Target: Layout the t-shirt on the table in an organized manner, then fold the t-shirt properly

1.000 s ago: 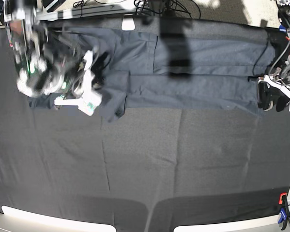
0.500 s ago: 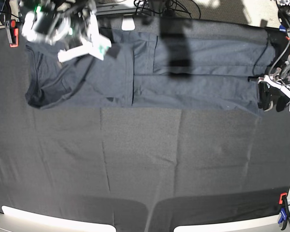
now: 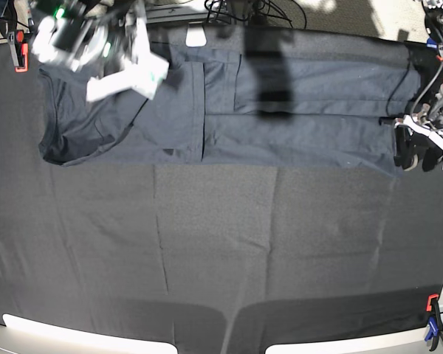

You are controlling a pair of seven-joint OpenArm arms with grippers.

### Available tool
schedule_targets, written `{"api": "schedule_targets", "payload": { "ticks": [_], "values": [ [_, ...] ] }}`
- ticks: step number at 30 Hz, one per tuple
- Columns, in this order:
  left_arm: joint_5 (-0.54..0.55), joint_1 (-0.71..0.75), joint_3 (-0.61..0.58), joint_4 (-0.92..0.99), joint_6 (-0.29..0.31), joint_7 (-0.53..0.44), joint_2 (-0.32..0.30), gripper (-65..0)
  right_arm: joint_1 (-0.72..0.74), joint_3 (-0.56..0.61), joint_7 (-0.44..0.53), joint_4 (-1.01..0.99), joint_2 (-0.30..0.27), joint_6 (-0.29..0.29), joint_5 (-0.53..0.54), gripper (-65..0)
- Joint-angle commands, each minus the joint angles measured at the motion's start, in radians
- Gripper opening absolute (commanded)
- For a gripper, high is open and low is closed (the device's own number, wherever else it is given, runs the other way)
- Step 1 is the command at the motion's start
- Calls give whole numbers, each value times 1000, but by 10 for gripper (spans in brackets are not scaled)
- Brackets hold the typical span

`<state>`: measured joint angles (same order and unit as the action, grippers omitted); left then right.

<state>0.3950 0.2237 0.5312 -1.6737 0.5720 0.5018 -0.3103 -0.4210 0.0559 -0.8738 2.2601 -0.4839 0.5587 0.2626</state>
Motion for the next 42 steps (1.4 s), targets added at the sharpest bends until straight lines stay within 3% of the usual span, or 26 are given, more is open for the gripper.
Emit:
{"api": "schedule_targets", "payload": {
  "ticks": [1,9,16,21,25,28,31,34,39,42],
  "values": [
    [14,-8,6,-18,-5,-23,-14,-373,26,-5,9,-5,-6,-13,4,-650],
    [14,-8,6,-19,-5,-19,-14,-373,238,-5,-47,-250,58,-13,2,-650],
    [14,-8,6,-18,-5,-16,-14,-373,324,-4,-150,-370,54,-12,2,-650],
    [14,-7,6,-18,-5,-15,-14,-373,310,-5,-264,-370,-3,-3,-42,-650],
    [14,-8,6,-18,-5,-15,-14,-373,249,-44,-267,-370,-84,-6,-77,-650],
    [14,-8,6,-18,-5,-17,-14,-373,212,-130,-266,-370,-109,-6,-66,-650],
    [14,-8,6,-18,-5,-17,-14,-373,208,-213,-264,-370,-109,-5,21,-650],
    [14,-8,6,-18,-5,-16,-14,-373,211,-277,-200,-368,-109,-6,123,-650],
    [14,-8,6,-18,-5,-16,-14,-373,211,-343,-137,-339,-108,6,407,-650],
    [14,-8,6,-19,-5,-17,-14,-373,211,-344,-112,-321,-91,58,430,-650]
  ]
}}
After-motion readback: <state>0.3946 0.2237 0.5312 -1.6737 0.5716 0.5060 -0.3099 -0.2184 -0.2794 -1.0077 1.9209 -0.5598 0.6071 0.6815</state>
